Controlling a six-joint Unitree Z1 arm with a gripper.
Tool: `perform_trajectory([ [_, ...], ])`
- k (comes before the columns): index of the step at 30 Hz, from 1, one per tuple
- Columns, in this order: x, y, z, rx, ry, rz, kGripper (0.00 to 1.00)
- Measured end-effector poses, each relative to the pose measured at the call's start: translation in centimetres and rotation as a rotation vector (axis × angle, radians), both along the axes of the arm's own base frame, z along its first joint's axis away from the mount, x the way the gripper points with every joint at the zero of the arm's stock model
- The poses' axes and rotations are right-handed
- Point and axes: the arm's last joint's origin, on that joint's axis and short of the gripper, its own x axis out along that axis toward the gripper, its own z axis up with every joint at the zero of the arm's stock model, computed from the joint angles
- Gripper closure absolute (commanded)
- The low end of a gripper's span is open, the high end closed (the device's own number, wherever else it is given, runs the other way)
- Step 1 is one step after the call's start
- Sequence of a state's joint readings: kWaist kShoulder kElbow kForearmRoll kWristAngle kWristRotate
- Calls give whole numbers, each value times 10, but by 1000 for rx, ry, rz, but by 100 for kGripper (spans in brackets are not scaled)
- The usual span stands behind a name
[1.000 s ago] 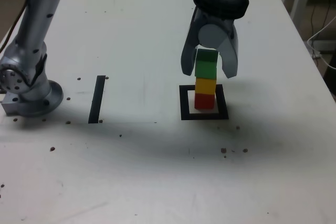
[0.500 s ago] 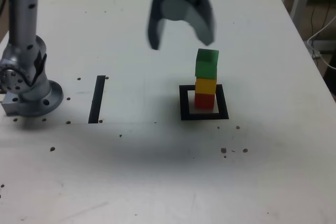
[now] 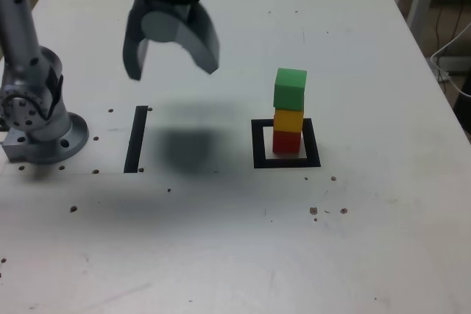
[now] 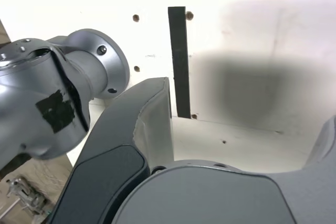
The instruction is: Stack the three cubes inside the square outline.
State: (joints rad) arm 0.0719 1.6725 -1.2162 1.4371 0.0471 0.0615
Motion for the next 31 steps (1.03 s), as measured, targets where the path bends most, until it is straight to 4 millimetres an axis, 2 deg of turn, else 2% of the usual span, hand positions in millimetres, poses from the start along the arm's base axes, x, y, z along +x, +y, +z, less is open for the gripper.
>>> perform_trajectory([
  [7, -31, -3, -27, -26, 8, 4, 0],
  [13, -45, -5, -44, -44, 16, -4, 0],
  [31, -54, -7, -70, -91, 16, -11, 0],
])
